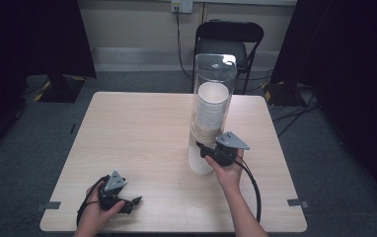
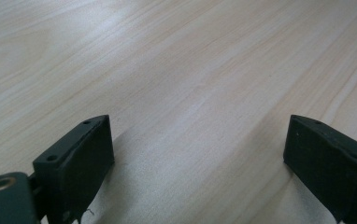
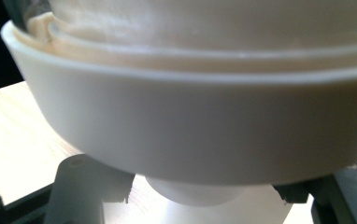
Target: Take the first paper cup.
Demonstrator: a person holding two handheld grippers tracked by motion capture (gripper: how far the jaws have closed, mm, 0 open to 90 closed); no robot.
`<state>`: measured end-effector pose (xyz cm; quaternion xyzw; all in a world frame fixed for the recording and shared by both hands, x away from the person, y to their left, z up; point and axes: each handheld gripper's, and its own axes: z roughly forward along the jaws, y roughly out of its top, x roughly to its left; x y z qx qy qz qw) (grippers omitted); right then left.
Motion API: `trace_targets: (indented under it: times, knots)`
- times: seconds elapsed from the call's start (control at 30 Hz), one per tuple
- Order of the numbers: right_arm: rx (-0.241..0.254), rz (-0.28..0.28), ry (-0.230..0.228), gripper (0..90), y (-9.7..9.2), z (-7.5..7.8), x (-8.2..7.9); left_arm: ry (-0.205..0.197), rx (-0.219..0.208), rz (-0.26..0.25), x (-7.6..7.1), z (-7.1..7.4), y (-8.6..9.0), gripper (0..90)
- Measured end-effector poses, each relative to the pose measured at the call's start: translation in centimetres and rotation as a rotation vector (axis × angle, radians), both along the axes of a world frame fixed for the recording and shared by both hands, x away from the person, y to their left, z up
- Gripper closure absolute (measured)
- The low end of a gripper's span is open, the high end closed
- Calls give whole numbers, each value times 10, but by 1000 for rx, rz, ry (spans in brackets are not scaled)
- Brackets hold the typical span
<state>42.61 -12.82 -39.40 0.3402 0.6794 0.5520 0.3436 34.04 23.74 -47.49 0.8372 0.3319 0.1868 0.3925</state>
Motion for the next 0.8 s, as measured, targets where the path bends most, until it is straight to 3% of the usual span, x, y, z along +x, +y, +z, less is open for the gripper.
trace_targets:
  times: [0.07, 0.13, 0.17, 0.2, 0.4, 0.47, 0.5, 0.53, 0.6, 0.67, 0.73, 0.8]
  knots:
    - [-30, -15, 21, 352, 1, -3, 1, 0, 1, 0, 0, 0, 0, 80]
    - [-80, -20, 77, 370, 0, -22, 5, 0, 1, -1, 0, 0, 0, 80]
    - [-45, -11, 49, 371, -3, -28, 5, 0, 1, -1, 0, 0, 0, 80]
    - [-23, -5, 62, 370, 0, -29, 4, 0, 0, 0, 0, 0, 0, 80]
    - [-38, -7, 65, 373, -2, -28, 8, -1, -1, 0, 0, 0, 0, 80]
    - [-209, -24, 177, 373, -3, -47, 12, 0, -1, -1, 0, 0, 0, 80]
    - [-276, -39, 186, 373, -5, -60, 11, -2, 3, 0, 0, 0, 0, 80]
    - [-162, -30, 176, 372, -9, -58, 8, 1, -1, -3, 0, 0, 0, 83]
    - [-242, -17, 169, 370, -8, -53, 9, 0, -3, -3, 0, 0, 0, 80]
    - [-234, -11, 213, 369, -12, -52, 10, 0, -1, -2, 0, 0, 0, 79]
    - [-284, 1, 234, 366, -18, -56, 10, 0, -4, -1, 0, 0, -1, 79]
    - [-281, 2, 245, 364, -25, -58, 9, 0, -5, -1, 0, 0, -1, 78]
